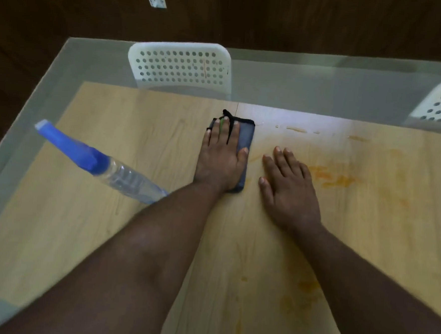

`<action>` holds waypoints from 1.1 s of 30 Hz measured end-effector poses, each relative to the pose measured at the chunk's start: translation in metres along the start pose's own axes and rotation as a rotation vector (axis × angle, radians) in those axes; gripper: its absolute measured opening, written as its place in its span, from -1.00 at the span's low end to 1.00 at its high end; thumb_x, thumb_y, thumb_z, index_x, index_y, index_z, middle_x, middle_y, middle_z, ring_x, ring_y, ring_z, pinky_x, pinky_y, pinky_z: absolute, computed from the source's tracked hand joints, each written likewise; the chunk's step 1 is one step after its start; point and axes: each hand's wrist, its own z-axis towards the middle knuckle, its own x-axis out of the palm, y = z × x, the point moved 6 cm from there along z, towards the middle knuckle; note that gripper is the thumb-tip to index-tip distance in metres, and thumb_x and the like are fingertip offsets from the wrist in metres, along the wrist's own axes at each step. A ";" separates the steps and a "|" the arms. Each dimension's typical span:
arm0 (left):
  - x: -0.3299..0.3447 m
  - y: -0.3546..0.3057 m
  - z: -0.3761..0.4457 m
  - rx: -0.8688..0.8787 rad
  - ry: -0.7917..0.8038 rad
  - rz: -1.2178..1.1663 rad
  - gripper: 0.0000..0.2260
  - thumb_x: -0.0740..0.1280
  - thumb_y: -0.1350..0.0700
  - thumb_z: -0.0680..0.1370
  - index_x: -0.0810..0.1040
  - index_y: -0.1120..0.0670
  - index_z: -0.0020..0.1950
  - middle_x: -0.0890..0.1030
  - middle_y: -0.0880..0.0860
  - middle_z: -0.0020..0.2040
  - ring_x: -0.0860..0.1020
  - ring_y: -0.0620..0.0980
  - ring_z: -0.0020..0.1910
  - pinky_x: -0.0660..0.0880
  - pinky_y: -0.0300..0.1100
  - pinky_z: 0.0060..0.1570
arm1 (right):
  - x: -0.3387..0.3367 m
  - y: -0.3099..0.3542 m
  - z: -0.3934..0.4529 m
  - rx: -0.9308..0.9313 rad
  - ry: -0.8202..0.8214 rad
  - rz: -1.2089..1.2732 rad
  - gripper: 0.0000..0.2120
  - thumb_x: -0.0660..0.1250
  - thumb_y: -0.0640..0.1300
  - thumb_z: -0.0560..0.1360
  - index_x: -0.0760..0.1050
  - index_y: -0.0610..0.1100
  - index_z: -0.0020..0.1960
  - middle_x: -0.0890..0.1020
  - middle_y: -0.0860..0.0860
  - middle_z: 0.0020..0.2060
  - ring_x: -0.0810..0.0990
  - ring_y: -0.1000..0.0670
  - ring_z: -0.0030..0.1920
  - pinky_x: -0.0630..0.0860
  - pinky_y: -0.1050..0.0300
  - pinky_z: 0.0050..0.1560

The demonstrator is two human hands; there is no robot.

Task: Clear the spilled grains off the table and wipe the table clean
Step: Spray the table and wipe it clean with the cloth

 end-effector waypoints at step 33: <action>-0.011 0.032 0.027 -0.158 -0.015 -0.030 -0.34 -0.18 -0.18 0.67 -0.08 0.07 0.74 -0.05 0.15 0.73 -0.11 0.13 0.71 -0.10 0.12 0.66 | -0.002 -0.004 0.007 0.106 0.028 0.011 -0.39 -0.16 0.22 0.74 -0.16 0.05 0.73 -0.19 0.02 0.71 -0.33 0.05 0.67 -0.09 -0.09 0.69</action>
